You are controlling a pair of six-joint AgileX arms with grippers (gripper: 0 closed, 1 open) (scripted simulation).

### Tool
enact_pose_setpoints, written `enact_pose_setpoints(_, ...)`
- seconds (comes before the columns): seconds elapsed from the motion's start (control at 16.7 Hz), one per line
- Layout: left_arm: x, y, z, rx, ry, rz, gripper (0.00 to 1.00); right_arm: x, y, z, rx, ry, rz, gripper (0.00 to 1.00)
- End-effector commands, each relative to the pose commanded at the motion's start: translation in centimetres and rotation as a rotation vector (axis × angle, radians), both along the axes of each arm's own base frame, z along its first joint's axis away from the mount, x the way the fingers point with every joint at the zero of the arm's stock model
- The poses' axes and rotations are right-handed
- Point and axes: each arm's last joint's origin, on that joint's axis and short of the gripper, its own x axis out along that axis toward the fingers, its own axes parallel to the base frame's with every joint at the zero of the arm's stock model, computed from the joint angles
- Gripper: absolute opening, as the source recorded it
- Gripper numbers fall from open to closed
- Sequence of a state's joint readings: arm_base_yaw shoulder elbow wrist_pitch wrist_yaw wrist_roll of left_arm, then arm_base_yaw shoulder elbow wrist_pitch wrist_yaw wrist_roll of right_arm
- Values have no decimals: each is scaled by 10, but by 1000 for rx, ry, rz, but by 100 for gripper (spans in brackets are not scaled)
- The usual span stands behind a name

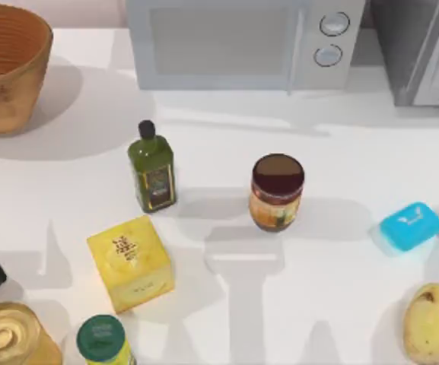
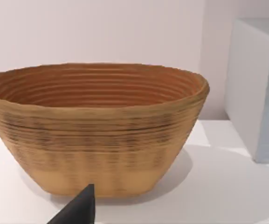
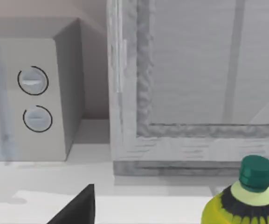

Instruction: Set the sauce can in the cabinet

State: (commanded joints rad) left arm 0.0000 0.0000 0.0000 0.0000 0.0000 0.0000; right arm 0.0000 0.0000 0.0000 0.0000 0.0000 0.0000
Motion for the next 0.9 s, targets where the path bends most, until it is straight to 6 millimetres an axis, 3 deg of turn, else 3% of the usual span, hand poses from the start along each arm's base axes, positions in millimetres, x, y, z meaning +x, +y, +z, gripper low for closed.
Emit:
enact_pose_setpoints(0.42,0,0,0,0,0,0,100,5,4,14,-83,91,88,100)
enact_pose_setpoints(0.9,0,0,0,0,0,0,100,43,20,52,-301,326,373,100)
